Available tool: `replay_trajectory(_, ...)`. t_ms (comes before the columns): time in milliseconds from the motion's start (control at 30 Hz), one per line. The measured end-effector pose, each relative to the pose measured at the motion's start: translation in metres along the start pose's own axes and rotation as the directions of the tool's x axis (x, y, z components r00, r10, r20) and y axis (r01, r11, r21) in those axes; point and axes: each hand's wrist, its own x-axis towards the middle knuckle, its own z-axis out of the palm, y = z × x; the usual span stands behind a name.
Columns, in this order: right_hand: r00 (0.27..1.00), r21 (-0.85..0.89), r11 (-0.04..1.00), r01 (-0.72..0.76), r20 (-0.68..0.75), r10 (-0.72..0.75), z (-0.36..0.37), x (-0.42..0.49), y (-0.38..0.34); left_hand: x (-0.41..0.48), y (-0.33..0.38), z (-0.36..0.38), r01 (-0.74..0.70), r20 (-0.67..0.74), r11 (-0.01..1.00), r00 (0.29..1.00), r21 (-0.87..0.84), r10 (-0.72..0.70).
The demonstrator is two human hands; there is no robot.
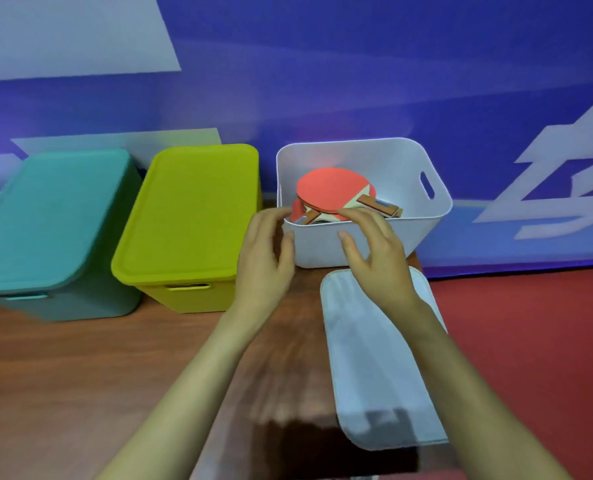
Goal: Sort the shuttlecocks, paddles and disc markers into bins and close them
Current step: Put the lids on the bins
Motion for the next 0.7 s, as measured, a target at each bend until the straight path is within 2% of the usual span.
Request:
replay_trajectory(100,0.998,0.002,0.998,-0.059,0.025,0.059,-0.033,-0.028,0.048,-0.042,0.008,0.042,0.073,0.078,0.997,0.994,0.006,-0.073)
replay_trajectory(167,0.985,-0.037,0.990,-0.136,0.097,0.139,-0.047,-0.050,0.086,-0.070,0.001,0.069,0.213,0.180,0.975,0.958,0.066,-0.222)
replay_trajectory(200,0.972,-0.083,0.981,-0.177,0.144,0.187,-0.051,-0.062,0.107,-0.085,-0.006,0.081,0.333,0.235,0.935,0.906,0.122,-0.353)
replay_trajectory(233,0.947,-0.135,0.964,-0.228,0.200,0.252,-0.053,-0.073,0.127,-0.097,-0.013,0.093,0.469,0.286,0.864,0.815,0.186,-0.504)
replay_trajectory(300,0.834,-0.248,0.892,-0.377,0.328,0.444,-0.055,-0.093,0.156,-0.118,-0.025,0.111,0.690,0.338,0.669,0.582,0.276,-0.740)
replay_trajectory(333,0.749,-0.305,0.841,-0.447,0.385,0.539,-0.055,-0.102,0.166,-0.125,-0.029,0.118,0.748,0.342,0.592,0.495,0.300,-0.799)
replay_trajectory(400,0.619,-0.411,0.773,-0.483,0.463,0.634,-0.050,-0.120,0.181,-0.138,-0.031,0.130,0.779,0.324,0.511,0.408,0.364,-0.853)
replay_trajectory(533,0.521,-0.572,0.740,-0.355,0.536,0.664,-0.042,-0.141,0.192,-0.148,-0.030,0.143,0.735,0.222,0.493,0.442,0.466,-0.869)
replay_trajectory(700,0.490,-0.613,0.737,-0.286,0.567,0.662,-0.038,-0.144,0.191,-0.148,-0.037,0.144,0.613,0.247,0.483,0.432,0.625,-0.867)
